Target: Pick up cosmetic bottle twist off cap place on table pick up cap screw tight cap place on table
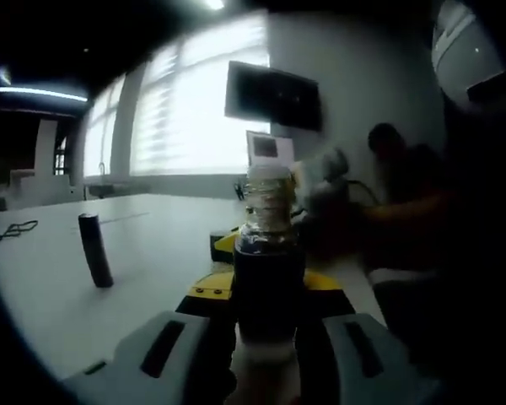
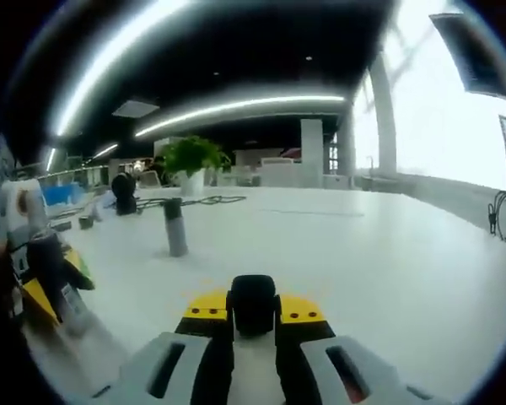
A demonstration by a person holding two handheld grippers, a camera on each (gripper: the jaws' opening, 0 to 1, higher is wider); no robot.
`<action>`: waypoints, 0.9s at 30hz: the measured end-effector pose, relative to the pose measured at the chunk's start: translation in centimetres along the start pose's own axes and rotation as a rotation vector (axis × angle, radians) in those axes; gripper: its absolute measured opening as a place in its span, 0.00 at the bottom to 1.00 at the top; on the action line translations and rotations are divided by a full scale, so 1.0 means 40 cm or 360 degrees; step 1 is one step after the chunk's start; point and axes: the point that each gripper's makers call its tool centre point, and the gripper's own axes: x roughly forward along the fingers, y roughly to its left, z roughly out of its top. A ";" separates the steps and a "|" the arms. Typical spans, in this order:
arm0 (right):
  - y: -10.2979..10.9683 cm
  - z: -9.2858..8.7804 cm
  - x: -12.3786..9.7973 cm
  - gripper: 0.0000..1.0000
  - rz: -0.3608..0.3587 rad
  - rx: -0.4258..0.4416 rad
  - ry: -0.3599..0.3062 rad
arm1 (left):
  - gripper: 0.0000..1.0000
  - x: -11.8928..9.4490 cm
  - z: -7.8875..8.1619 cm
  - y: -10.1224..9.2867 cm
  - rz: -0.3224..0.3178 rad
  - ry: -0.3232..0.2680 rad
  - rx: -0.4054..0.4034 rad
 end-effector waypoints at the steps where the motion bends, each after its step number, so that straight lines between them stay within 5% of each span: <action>1: 0.004 0.007 -0.003 0.12 0.0027 0.0009 -0.0023 | 0.16 0.000 0.000 -0.004 -0.0014 0.0006 0.0005; 4: 0.017 0.019 -0.015 0.12 0.0095 0.0021 -0.0078 | 0.16 0.004 -0.004 -0.020 -0.0087 0.0027 0.0089; 9: 0.053 0.038 -0.031 0.12 0.0245 0.0039 -0.0144 | 0.16 0.010 -0.004 -0.013 -0.0131 0.0032 0.0035; 15: 0.121 0.116 -0.078 0.12 0.0618 0.0068 -0.0271 | 0.16 0.008 0.000 -0.050 -0.0224 -0.0001 0.0045; 19: 0.160 0.180 -0.114 0.12 0.0844 0.0034 -0.0309 | 0.16 0.008 0.001 -0.045 -0.0209 -0.0002 0.0037; 27: 0.231 0.256 -0.151 0.12 0.1086 -0.0051 -0.0351 | 0.16 0.006 0.005 -0.031 -0.0158 -0.0024 0.0103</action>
